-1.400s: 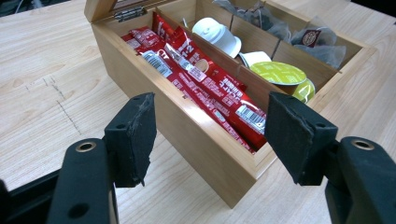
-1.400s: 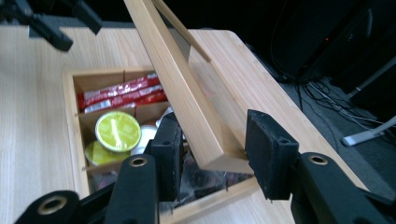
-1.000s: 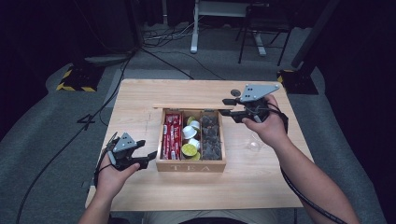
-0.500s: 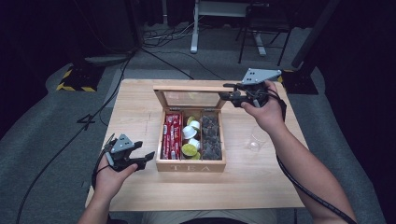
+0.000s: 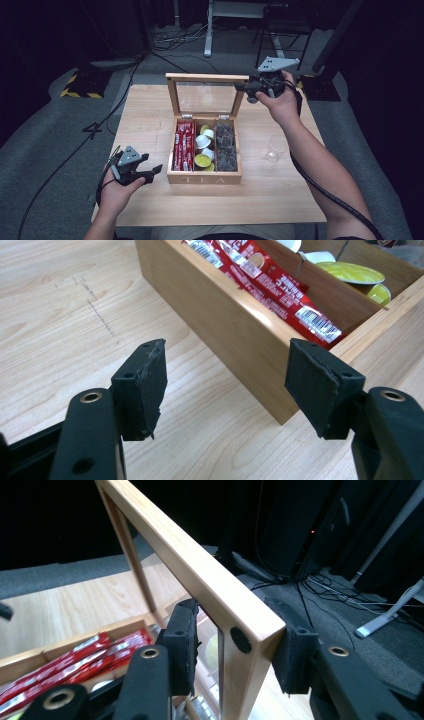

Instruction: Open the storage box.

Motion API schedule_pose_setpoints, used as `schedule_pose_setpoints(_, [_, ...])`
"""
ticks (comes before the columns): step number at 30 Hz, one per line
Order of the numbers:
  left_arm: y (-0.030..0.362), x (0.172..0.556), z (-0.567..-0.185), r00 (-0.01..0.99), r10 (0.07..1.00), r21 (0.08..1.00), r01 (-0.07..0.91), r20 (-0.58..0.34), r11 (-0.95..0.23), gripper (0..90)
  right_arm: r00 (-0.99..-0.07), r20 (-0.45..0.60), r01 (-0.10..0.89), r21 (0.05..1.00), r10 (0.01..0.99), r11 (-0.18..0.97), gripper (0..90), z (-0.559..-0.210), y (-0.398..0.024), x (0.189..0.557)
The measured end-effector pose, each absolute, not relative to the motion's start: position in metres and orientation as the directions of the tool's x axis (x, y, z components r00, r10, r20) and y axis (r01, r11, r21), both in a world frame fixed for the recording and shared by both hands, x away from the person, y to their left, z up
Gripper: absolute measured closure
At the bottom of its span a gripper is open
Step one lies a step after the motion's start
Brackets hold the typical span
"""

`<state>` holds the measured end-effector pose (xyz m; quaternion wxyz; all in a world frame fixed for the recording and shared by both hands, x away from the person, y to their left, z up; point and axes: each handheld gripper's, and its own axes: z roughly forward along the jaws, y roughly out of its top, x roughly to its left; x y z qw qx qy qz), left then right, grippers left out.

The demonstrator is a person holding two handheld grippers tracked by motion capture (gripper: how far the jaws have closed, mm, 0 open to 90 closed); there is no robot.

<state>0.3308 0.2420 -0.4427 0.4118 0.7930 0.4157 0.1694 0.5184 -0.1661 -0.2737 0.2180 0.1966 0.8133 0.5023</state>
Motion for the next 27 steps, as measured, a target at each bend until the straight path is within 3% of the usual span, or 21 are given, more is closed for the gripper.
schedule_pose_setpoints(15, [0.243, 0.331, -0.446, 0.596, 0.798, 0.783, 0.535, -0.085, -0.316, 33.3, -0.762, -0.135, 0.155, 0.911, 0.633, 0.381, 56.6, -0.275, -0.167, 0.556])
schedule_pose_setpoints(20, [0.242, 0.333, -0.448, 0.602, 0.794, 0.779, 0.54, -0.092, -0.319, 33.3, -0.75, -0.084, 0.208, 0.912, 0.656, 0.355, 55.8, -0.286, -0.173, 0.569])
schedule_pose_setpoints(27, [0.241, 0.335, -0.449, 0.604, 0.79, 0.781, 0.543, -0.107, -0.309, 33.2, -0.759, -0.084, 0.227, 0.895, 0.646, 0.383, 57.3, -0.296, -0.167, 0.582])
